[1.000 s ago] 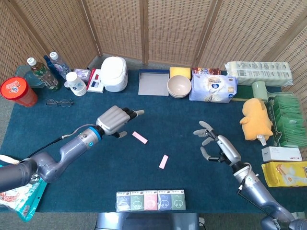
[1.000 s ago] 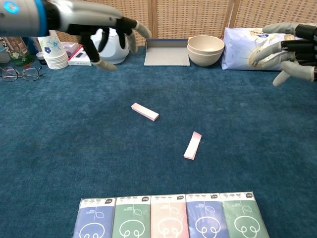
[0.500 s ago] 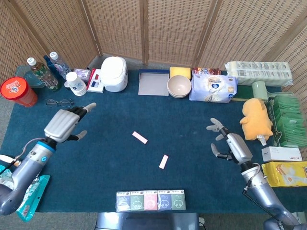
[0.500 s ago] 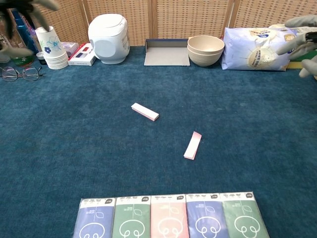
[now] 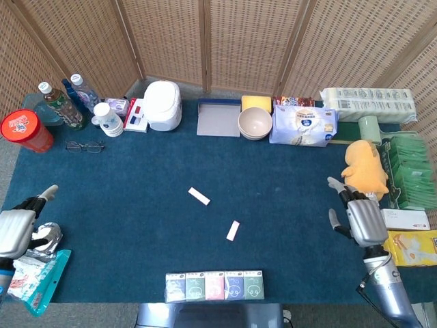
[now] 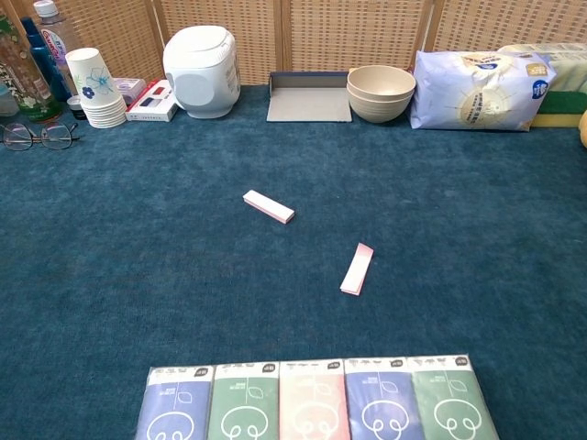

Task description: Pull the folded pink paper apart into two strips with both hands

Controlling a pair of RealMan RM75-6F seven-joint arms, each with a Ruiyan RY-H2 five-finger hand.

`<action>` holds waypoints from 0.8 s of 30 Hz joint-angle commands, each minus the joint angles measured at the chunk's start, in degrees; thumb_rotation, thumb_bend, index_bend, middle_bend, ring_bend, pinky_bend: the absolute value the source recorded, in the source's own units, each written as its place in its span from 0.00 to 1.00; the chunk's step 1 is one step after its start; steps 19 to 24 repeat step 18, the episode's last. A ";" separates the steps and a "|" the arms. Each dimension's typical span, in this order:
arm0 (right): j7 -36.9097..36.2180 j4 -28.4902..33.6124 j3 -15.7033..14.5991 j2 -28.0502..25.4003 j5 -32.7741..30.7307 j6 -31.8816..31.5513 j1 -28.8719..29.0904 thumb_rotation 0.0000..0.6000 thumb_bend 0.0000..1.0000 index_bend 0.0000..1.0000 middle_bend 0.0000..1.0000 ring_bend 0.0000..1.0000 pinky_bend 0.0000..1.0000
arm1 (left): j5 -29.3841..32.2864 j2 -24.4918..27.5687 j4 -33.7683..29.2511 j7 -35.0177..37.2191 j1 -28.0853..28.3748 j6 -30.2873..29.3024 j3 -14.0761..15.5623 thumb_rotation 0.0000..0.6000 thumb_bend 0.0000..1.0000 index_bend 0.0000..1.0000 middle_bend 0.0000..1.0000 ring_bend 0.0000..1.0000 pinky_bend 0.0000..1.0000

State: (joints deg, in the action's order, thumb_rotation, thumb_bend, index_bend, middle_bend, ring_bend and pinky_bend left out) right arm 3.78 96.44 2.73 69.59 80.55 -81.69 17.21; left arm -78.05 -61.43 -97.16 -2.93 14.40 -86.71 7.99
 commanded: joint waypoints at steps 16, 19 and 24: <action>9.42 4.99 -1.49 -2.09 2.63 -5.89 -6.92 1.00 0.53 0.16 0.28 0.22 0.37 | -5.17 -2.13 1.77 2.95 -7.49 -3.99 -1.63 1.00 0.27 0.14 0.26 0.26 0.44; 9.23 4.96 -1.39 -2.08 2.91 -5.89 -7.18 1.00 0.53 0.16 0.28 0.22 0.37 | -5.53 -2.02 1.47 2.82 -7.54 -3.66 -2.06 1.00 0.27 0.14 0.26 0.26 0.44; 9.23 4.96 -1.39 -2.08 2.91 -5.89 -7.18 1.00 0.53 0.16 0.28 0.22 0.37 | -5.53 -2.02 1.47 2.82 -7.54 -3.66 -2.06 1.00 0.27 0.14 0.26 0.26 0.44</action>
